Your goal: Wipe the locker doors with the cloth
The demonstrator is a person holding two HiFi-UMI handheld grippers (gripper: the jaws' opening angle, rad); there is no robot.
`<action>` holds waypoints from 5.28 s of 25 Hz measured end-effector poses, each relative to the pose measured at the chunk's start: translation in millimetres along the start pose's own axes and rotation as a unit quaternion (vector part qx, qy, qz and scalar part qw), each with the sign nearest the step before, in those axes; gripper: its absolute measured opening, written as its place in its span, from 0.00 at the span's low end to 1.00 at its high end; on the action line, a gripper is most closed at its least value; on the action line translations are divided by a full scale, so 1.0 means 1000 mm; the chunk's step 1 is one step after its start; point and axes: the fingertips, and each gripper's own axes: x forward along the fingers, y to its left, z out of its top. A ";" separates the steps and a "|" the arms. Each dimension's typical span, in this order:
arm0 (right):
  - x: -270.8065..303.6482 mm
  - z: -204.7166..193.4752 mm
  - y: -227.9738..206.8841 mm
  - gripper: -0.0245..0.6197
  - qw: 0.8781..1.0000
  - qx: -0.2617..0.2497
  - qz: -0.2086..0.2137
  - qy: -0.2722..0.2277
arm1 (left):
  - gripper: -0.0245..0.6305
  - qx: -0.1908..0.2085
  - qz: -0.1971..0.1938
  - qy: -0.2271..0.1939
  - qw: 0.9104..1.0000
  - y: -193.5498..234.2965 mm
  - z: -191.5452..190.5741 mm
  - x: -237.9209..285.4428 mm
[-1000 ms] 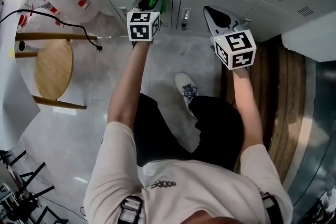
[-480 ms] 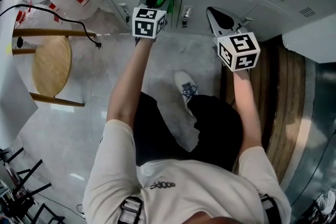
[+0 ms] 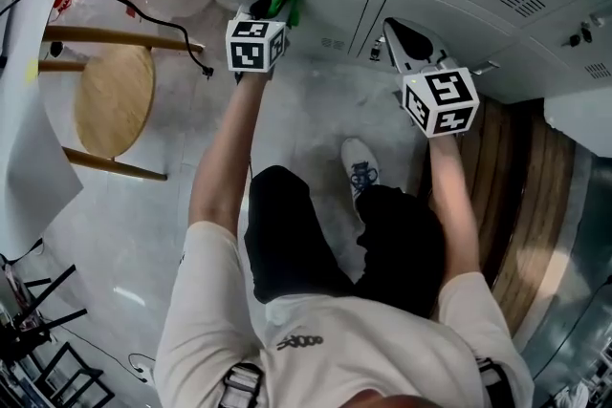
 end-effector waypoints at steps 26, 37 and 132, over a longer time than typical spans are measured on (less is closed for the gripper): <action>-0.012 -0.020 -0.005 0.05 1.000 -0.002 -0.003 0.000 | 0.22 -0.076 0.054 0.009 0.996 -0.007 -0.046 0.018; -0.020 -0.041 -0.014 0.05 1.000 -0.009 -0.021 0.011 | 0.22 -0.007 -0.087 0.034 0.996 -0.147 -0.053 0.065; -0.063 -0.116 0.006 0.05 0.994 0.074 -0.066 0.038 | 0.23 -0.098 -0.026 0.116 0.988 -0.151 -0.207 0.116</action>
